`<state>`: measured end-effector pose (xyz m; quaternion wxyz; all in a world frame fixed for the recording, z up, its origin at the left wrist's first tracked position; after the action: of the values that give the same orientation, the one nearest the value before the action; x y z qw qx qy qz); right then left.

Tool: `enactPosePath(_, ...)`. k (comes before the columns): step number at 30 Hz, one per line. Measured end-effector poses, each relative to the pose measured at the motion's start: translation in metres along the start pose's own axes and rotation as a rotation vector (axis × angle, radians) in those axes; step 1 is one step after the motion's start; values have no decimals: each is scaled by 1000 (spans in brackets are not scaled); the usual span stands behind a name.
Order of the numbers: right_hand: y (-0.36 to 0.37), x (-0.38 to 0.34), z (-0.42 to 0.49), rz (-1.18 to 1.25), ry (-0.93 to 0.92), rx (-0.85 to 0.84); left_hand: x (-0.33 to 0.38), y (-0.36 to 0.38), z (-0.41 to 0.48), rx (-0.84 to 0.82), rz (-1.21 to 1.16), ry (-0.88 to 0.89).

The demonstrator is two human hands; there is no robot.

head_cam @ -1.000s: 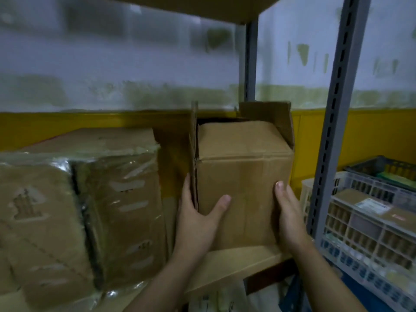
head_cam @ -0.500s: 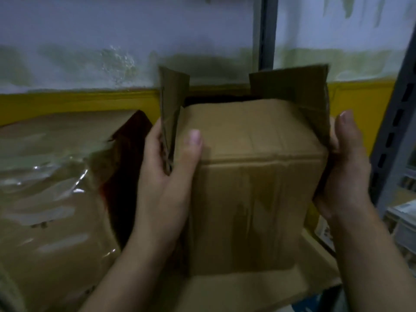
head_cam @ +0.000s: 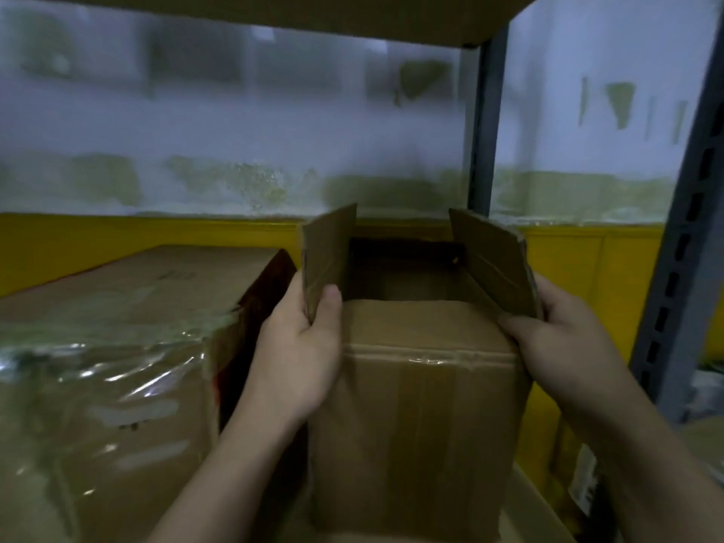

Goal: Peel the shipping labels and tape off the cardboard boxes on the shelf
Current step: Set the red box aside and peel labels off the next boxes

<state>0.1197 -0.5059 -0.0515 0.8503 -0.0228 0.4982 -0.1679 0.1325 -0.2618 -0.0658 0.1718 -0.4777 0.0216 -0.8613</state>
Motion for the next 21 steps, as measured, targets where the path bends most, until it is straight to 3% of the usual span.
enactPosePath(1, -1, 1, -1, -40, 27, 1, 1, -1, 0, 1, 15, 6)
enactPosePath(3, -14, -11, -5, -387, 24, 95, 5, -2, 0, 9, 68, 33)
enactPosePath(6, -3, -85, -26, -792, -375, 317, 13, -2, -4, 36, 176, 63)
enactPosePath(8, 26, -123, -31, -856, -592, 271, 15, -3, -5, 56, 224, 60)
enactPosePath(9, 44, -132, -24, -896, -607, 181, 15, -3, -6, 64, 233, 54)
enactPosePath(15, 127, -72, 94, -1228, -90, -442, 9, -6, -10, 90, 190, 24)
enactPosePath(21, 144, 23, 120, -1262, 194, -700, 3, -3, -10, 35, 144, 69)
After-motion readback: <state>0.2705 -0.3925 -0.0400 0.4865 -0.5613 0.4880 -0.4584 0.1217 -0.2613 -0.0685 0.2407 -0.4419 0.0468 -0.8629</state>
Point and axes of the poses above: each hand's wrist, its own z-axis towards the middle knuckle, its own y-axis out of the palm, x = y × z, the point moved 10 cm from there along z, towards the middle knuckle, and after that the axes turned 4 degrees about z, right-handed, at the moved point
